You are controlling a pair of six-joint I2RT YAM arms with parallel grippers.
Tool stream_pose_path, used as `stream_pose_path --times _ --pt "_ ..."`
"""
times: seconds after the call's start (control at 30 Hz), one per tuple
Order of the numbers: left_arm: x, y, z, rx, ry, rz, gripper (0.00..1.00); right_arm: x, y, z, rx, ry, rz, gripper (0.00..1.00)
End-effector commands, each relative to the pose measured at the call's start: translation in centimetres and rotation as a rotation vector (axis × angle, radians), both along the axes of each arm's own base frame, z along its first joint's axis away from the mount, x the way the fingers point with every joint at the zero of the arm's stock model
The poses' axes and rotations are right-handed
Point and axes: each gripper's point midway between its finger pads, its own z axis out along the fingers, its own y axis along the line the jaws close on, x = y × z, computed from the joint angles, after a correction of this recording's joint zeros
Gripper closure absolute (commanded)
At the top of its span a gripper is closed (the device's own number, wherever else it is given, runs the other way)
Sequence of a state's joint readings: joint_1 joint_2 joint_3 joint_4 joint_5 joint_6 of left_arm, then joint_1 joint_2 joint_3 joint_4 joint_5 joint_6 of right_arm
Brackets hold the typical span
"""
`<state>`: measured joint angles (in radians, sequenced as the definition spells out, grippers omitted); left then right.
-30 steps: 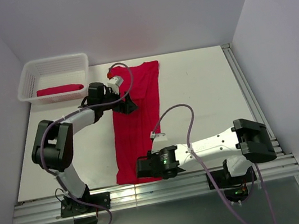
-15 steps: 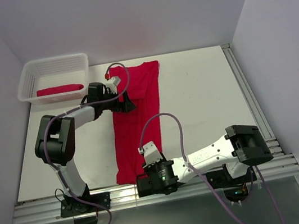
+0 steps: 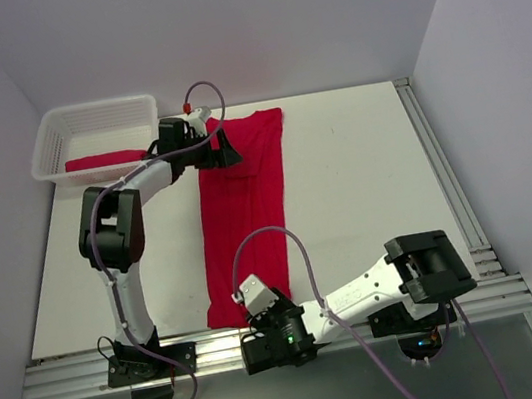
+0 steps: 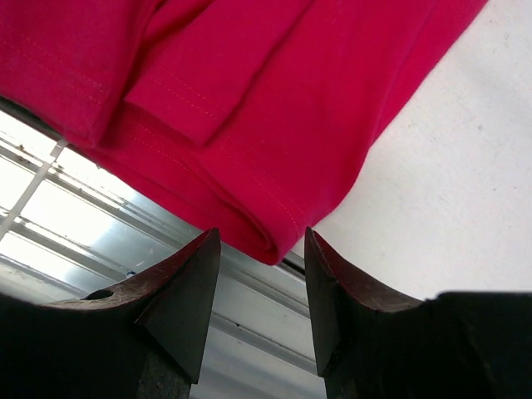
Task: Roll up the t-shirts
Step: Fold the tshirt
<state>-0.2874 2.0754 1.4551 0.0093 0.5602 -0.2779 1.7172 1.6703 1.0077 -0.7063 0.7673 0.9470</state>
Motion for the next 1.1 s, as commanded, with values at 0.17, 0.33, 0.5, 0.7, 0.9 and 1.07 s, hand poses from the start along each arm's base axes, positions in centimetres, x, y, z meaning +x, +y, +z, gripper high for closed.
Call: stream_pose_path --times 0.17,0.33,0.5,0.7,0.9,1.07 --pt "1.9 -1.6 -0.6 -0.088 0.098 0.025 0.01 0.2 0.2 -0.8 -0.028 -0.057 0.007 0.47" --pt "3.8 -2.5 -0.5 -0.134 0.093 0.039 0.0 0.8 -1.0 -1.2 -0.072 -0.099 -0.033 0.47" --pt "5.1 -3.0 -0.8 -0.167 0.107 0.057 0.0 1.4 -1.8 -1.6 -0.099 -0.139 -0.074 0.47" --pt "6.1 -3.4 -0.2 -0.186 0.094 0.068 0.01 1.9 -2.1 -1.0 -0.068 -0.173 -0.109 0.48" --pt "5.7 -3.3 0.8 -0.189 0.064 0.078 0.0 2.1 -1.7 -0.5 -0.026 -0.182 -0.116 0.48" --pt "6.0 -3.6 1.3 -0.189 0.066 0.095 0.0 2.1 -1.4 -0.3 -0.021 -0.18 -0.111 0.48"
